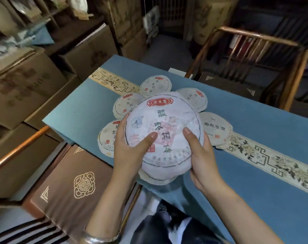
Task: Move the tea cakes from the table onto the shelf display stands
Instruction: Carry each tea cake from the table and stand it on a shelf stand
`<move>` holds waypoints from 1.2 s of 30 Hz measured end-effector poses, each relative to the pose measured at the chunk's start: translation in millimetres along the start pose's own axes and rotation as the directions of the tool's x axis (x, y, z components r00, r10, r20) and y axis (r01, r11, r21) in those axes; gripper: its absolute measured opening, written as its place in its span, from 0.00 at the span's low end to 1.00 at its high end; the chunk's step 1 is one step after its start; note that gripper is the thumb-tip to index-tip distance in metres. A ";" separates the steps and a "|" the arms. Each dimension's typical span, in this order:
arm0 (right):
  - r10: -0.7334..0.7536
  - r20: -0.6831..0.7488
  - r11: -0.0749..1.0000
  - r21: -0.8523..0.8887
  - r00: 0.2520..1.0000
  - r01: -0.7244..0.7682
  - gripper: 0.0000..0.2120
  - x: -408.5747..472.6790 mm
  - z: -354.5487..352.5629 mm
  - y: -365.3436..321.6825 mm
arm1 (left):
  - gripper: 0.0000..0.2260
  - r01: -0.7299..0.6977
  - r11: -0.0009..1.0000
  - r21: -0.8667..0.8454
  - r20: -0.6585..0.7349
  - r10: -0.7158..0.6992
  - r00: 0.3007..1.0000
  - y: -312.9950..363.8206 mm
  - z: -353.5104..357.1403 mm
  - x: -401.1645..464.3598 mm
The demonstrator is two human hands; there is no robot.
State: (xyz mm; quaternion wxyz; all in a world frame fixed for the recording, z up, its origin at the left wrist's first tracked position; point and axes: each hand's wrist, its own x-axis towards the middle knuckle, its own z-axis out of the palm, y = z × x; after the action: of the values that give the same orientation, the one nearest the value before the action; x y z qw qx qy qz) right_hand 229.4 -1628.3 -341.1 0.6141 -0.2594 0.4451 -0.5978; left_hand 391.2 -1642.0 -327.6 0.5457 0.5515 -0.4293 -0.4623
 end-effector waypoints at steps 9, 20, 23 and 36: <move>-0.043 0.078 0.999 0.013 0.996 0.042 0.16 -11.7 -6.7 -30.4 | 0.45 0.136 0.978 -0.156 -0.198 -0.165 0.966 11.2 10.4 -81.3; 0.037 0.397 0.998 -0.059 0.917 -0.015 0.24 -83.1 38.9 -9.3 | 0.29 -0.210 0.913 -0.349 -0.467 0.024 0.884 36.0 -14.7 -172.4; 0.089 0.506 0.994 -0.098 0.858 -0.045 0.21 -115.2 62.7 2.4 | 0.29 -0.338 0.884 -0.322 -0.558 0.111 0.822 45.7 -40.2 -202.7; 0.388 0.840 0.910 -0.414 0.379 -0.013 0.22 -313.2 199.7 78.5 | 0.34 -0.565 0.825 0.007 -0.908 0.241 0.341 64.7 -222.1 -387.4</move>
State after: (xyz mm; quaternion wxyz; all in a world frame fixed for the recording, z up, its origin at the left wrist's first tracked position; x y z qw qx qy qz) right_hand 474.8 -1356.8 -240.1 0.7696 -0.5867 0.1629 -0.1921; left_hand 531.5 -1220.0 -252.1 0.8627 0.4887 -0.1292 -0.0174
